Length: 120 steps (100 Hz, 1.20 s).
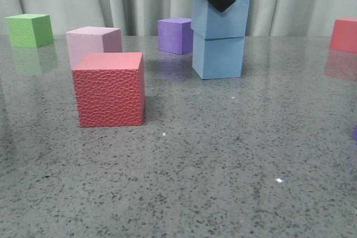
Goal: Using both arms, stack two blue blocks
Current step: 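Open the left gripper and raise it off the stack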
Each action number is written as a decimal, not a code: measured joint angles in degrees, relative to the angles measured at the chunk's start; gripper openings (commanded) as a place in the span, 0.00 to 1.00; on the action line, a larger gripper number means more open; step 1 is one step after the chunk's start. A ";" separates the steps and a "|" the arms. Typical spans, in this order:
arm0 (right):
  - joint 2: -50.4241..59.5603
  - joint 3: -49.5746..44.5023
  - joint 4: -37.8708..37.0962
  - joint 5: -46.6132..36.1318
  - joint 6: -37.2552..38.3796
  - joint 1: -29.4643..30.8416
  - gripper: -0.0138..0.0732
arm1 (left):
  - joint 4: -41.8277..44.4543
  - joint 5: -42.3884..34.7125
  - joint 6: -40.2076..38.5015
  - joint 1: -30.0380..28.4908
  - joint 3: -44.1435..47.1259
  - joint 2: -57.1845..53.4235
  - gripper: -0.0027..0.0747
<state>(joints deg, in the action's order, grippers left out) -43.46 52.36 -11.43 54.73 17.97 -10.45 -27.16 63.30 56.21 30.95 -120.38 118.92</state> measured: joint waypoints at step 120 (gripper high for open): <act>0.00 0.00 0.00 0.00 0.00 0.00 0.86 | 9.52 5.17 -19.61 -1.82 -11.91 -3.22 0.82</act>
<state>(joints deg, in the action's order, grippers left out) -43.46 52.36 -11.43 54.73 17.97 -10.45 -17.64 68.47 36.61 29.13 -132.29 115.69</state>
